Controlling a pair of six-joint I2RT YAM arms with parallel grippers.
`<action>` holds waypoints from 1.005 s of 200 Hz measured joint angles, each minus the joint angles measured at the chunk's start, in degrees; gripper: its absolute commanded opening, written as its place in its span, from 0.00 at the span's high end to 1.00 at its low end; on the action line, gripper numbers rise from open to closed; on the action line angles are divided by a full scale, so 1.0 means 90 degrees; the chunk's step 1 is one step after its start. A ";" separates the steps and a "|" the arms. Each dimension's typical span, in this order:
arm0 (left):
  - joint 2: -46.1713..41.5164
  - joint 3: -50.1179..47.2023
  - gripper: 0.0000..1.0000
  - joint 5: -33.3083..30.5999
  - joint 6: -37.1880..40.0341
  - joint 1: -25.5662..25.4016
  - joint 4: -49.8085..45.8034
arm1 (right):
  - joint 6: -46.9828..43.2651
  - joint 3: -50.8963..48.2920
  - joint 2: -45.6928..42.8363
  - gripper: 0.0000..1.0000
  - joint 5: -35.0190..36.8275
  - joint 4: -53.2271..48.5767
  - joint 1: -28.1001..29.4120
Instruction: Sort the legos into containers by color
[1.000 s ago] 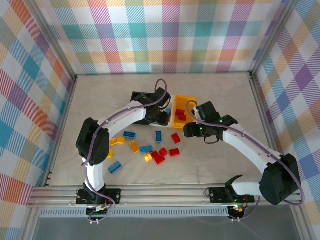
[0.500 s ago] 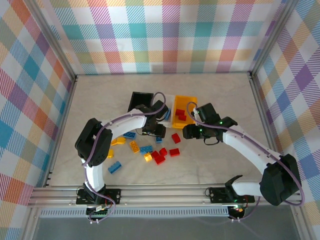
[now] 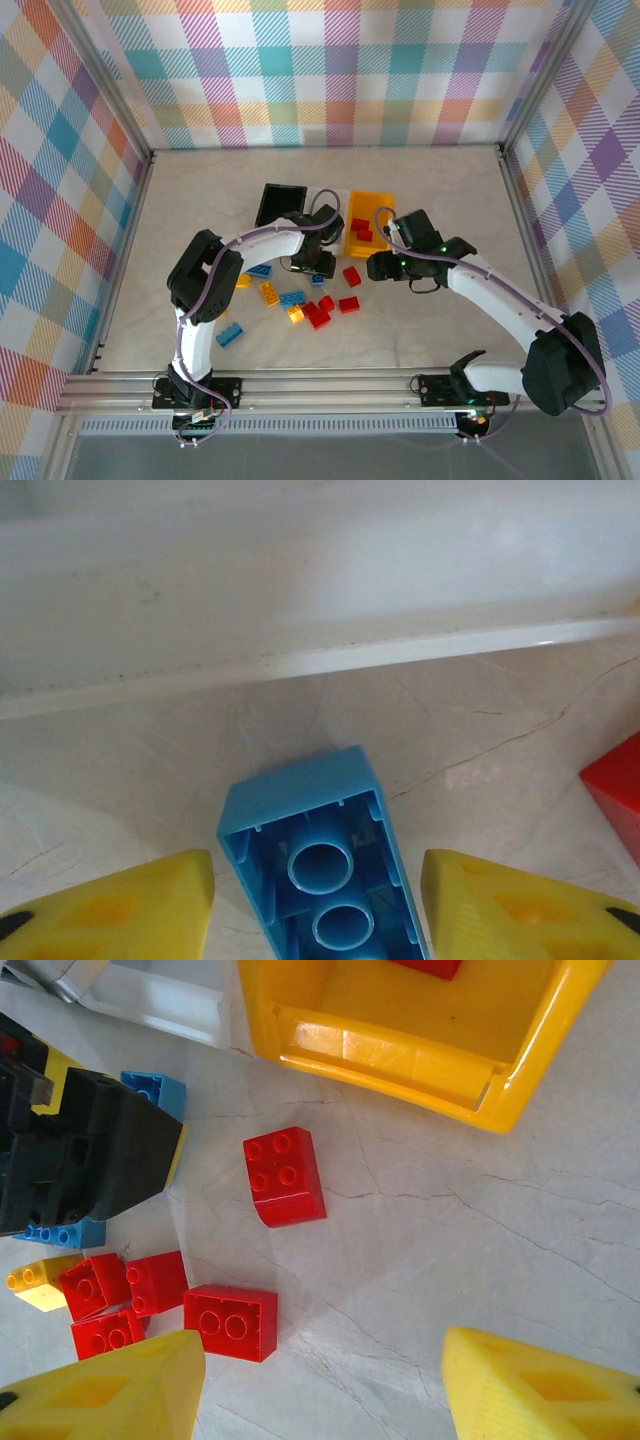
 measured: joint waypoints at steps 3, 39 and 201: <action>0.0005 0.0000 0.53 0.0000 0.0024 0.0000 0.0002 | 0.0000 0.0000 0.0000 0.36 0.0002 0.0002 0.0000; 0.0019 0.0000 0.66 -0.0007 -0.0049 -0.0005 0.0002 | 0.0007 -0.0015 0.0000 0.36 -0.0007 0.0022 0.0000; -0.0845 0.1615 0.70 -0.0379 0.0418 0.0129 -0.0918 | 0.0010 -0.0051 0.2157 0.32 0.0214 0.0879 0.0925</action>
